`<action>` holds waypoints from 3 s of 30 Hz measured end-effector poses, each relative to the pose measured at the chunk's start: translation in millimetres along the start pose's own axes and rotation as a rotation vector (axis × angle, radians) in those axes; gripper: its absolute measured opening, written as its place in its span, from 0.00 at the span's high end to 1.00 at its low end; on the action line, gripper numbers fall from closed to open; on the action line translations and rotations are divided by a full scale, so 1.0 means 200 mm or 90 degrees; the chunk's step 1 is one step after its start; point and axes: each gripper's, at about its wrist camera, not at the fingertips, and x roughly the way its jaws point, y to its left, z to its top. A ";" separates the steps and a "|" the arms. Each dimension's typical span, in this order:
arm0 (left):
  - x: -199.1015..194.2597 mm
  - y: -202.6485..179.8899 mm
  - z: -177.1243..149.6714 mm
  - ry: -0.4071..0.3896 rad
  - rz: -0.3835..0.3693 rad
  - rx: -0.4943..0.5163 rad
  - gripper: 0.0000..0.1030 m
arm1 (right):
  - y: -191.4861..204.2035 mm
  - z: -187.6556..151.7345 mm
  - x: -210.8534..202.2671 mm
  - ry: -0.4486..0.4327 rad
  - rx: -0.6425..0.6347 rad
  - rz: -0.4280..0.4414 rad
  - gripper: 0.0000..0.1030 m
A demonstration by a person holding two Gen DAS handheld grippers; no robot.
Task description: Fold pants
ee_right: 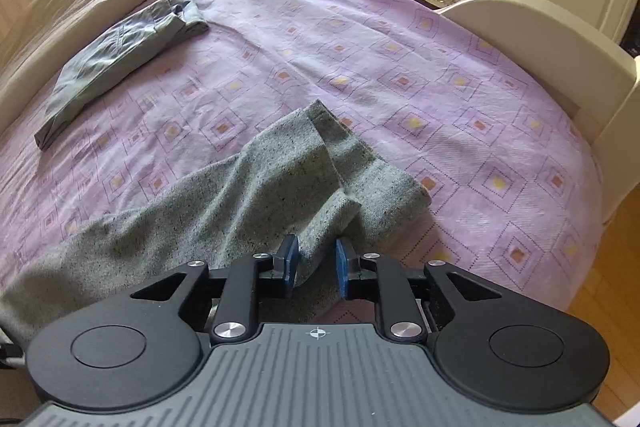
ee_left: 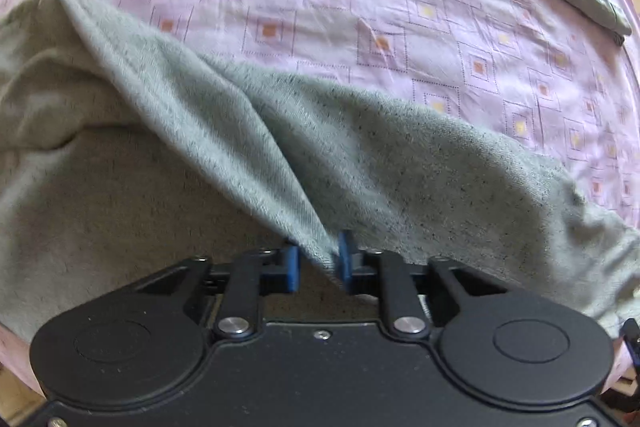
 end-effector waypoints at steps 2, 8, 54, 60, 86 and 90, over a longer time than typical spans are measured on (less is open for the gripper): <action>-0.02 -0.01 -0.04 -0.017 -0.001 0.006 0.83 | 0.00 0.01 0.03 0.013 0.001 -0.009 0.81; -0.11 -0.05 -0.10 -0.070 0.002 0.041 0.95 | -0.01 0.11 0.03 0.020 0.029 0.044 0.95; -0.42 0.21 -0.54 -0.151 0.066 0.172 0.45 | 0.30 0.01 -0.25 -0.101 -0.231 0.036 0.92; -0.42 0.67 -0.40 -0.136 0.083 0.143 0.45 | 0.73 -0.20 -0.39 -0.084 -0.309 0.162 0.81; -0.06 1.77 0.18 -0.028 0.062 0.085 0.37 | 2.60 -0.78 -0.11 0.156 -0.662 0.408 0.49; -0.05 1.80 0.17 -0.027 0.044 0.087 0.34 | 2.66 -0.82 -0.02 0.203 -0.701 0.394 0.47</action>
